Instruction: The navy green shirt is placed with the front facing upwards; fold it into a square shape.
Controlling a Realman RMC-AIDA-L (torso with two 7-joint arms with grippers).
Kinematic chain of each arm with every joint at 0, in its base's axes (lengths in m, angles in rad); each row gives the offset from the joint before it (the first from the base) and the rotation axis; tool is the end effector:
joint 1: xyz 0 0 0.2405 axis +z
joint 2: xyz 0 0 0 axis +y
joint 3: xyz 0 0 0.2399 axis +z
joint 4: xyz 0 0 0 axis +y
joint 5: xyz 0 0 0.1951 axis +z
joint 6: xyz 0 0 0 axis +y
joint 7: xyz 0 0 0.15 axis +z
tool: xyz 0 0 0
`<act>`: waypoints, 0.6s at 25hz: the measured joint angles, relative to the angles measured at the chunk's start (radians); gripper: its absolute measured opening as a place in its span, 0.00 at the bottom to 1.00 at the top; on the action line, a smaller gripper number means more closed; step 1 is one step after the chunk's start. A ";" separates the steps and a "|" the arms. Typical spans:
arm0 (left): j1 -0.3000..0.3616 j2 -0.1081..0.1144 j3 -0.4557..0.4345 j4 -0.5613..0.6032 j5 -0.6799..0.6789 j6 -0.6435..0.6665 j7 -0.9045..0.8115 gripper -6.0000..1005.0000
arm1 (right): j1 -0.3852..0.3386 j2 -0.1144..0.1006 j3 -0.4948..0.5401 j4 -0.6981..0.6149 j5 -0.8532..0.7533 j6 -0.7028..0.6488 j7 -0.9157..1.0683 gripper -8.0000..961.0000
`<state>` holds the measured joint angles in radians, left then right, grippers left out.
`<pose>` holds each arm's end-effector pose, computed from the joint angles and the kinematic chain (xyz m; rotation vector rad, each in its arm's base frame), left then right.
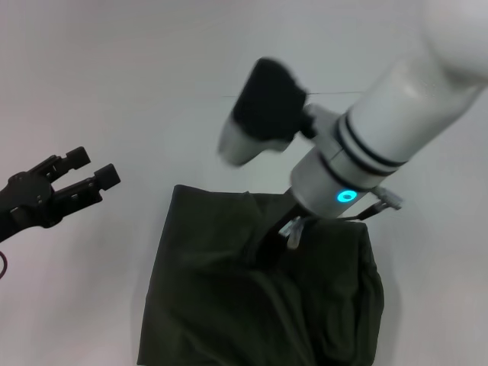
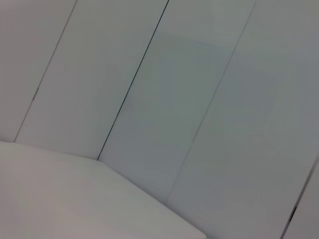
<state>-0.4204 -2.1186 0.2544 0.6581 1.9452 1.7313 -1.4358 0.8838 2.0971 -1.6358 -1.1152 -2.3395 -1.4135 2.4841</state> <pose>-0.2695 0.2836 0.0493 -2.2804 -0.8654 -1.1303 0.0869 0.3326 -0.0752 -2.9551 0.5011 -0.4617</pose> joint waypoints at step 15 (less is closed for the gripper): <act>-0.011 0.000 0.002 0.000 -0.005 0.000 -0.005 0.96 | -0.336 -0.003 0.270 -0.076 0.116 0.104 -0.026 0.05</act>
<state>-0.4315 -2.1184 0.2562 0.6581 1.9402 1.7317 -1.4409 0.5480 2.0943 -1.3655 -1.1912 -2.2233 -1.3090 2.4578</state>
